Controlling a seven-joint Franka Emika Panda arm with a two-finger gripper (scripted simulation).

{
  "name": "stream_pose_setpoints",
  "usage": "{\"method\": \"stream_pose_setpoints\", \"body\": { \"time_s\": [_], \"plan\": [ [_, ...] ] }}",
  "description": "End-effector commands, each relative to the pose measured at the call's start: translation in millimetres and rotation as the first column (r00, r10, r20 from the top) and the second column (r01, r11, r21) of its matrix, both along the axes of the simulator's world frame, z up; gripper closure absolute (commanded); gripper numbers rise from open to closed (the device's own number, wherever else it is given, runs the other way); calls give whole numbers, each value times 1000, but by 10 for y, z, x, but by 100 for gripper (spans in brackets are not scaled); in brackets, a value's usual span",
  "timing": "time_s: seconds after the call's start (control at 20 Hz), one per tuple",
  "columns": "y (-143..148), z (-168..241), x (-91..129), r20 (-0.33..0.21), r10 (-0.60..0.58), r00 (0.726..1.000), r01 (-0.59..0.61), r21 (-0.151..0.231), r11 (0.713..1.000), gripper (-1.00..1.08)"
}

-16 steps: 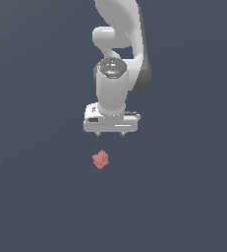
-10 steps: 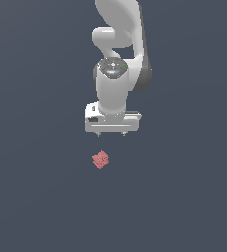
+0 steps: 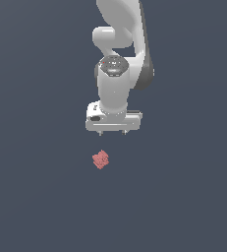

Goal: Pick up the object and move it to a goal position.

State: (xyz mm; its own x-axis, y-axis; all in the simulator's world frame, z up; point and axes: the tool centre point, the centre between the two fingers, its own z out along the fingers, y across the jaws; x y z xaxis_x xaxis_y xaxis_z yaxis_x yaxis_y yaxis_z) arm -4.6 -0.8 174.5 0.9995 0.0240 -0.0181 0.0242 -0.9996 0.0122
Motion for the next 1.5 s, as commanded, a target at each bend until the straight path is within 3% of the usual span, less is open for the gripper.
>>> {"method": "stream_pose_setpoints", "body": {
  "time_s": [0.0,0.5,0.8,1.1,1.45],
  "plan": [
    [-2,-4,2,0,3,1000,-3,0,1000,-92],
    [-72,-106,87,0,96,995,-96,0,995,-92],
    [-160,-234,185,1,208,978,-208,0,978,-92],
    [-276,-405,303,3,347,938,-347,3,938,-92],
    [-414,-609,427,8,496,868,-496,8,868,-92]
  ]
}}
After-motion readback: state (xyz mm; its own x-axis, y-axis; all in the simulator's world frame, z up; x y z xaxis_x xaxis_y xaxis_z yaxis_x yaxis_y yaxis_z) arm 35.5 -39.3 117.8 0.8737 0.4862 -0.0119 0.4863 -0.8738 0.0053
